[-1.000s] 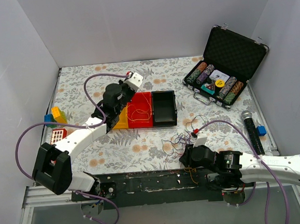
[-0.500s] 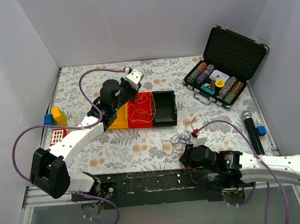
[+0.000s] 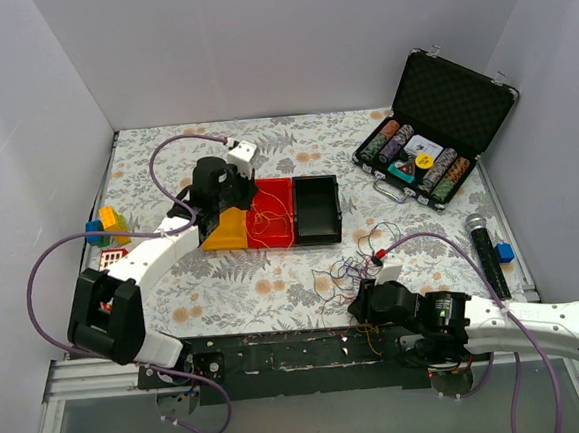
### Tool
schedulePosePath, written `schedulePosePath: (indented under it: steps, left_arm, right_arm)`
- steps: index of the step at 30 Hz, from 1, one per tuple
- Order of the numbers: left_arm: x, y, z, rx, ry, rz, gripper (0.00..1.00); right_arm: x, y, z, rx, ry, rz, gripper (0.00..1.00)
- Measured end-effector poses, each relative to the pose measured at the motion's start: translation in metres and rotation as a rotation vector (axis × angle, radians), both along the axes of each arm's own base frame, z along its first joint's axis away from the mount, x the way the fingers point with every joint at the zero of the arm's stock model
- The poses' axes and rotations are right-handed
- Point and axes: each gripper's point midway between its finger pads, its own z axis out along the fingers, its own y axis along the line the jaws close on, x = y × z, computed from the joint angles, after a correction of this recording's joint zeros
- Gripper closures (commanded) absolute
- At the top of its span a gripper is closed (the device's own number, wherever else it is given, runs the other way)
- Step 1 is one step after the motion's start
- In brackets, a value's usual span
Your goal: Untangle the cables
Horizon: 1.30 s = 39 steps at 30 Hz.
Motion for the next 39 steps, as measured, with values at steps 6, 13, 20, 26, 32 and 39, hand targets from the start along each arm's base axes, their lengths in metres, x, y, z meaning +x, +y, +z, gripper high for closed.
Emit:
schedulePosePath:
  steps: [6, 13, 20, 26, 32, 39]
  left_arm:
    - [0.029, 0.028, -0.048, 0.032, 0.153, 0.108, 0.79]
    - [0.038, 0.019, -0.066, 0.039, 0.248, 0.109, 0.39]
    - [0.052, 0.019, -0.034, 0.028, 0.169, 0.121, 0.02]
    - [0.058, 0.018, 0.012, 0.032, 0.055, 0.089, 0.02]
    - [0.033, 0.023, 0.041, 0.103, -0.055, -0.022, 0.09]
    - [-0.069, -0.002, 0.026, 0.235, -0.150, -0.387, 0.41]
  right_arm:
    - [0.000, -0.001, 0.000, 0.000, 0.003, -0.006, 0.52]
    - [0.001, -0.001, -0.002, -0.010, 0.001, -0.014, 0.52]
    - [0.003, 0.002, -0.002, -0.004, -0.002, -0.018, 0.52]
    - [0.004, 0.004, -0.002, -0.001, -0.005, -0.020, 0.52]
    - [0.004, 0.004, -0.002, 0.000, -0.005, -0.020, 0.52]
    - [0.004, 0.004, -0.002, 0.000, -0.005, -0.020, 0.52]
